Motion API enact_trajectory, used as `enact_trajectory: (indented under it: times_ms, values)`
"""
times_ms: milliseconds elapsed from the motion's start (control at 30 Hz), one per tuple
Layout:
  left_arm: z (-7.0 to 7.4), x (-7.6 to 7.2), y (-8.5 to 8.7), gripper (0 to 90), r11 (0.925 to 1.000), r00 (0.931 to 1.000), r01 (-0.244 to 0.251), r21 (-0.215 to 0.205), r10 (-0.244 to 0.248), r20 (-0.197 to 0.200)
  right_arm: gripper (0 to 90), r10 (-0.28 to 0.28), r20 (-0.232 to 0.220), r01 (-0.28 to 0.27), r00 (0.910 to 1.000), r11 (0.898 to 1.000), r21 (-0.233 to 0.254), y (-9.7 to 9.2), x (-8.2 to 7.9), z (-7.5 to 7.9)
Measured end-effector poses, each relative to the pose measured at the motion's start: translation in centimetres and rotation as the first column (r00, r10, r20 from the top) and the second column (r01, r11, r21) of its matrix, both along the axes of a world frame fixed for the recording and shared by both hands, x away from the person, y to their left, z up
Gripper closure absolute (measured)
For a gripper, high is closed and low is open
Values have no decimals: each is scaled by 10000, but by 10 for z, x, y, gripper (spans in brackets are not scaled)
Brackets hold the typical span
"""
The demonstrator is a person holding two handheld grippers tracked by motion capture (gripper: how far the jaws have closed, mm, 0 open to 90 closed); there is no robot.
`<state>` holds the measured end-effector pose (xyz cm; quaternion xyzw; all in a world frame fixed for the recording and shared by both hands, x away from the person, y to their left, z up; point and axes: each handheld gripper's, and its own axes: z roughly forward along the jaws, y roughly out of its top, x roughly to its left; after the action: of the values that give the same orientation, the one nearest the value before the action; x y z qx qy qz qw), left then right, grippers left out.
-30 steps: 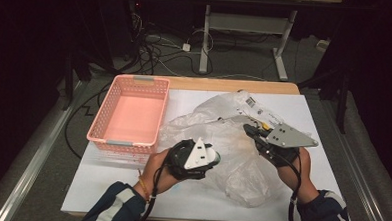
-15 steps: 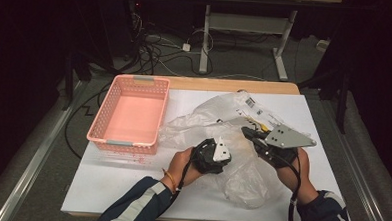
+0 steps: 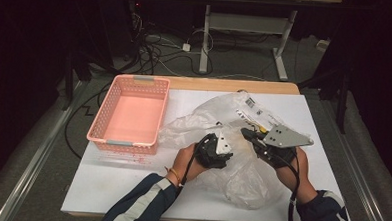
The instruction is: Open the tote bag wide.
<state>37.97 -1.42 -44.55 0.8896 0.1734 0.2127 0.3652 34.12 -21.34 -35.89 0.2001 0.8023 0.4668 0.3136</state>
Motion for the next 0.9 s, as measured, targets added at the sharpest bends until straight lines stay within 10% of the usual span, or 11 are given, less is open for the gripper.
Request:
enact_trajectory:
  times_ms: [467, 633, 900]
  values:
    - [39, -63, 52, 276, 9973, 9884, 561, 480, -623, 1387, 900, -81, -193, 78, 9998, 9998, -180, -2, 1, -4]
    - [54, -79, 89, 245, 9992, 9731, -398, -80, 406, 2268, 900, -101, -245, 90, 9996, 9989, -455, -1, 2, -8]
    - [60, -75, 140, 223, 9791, 9550, -1873, -786, 2003, 2186, 900, -154, -447, 130, 9989, 9985, -528, -3, 5, -12]
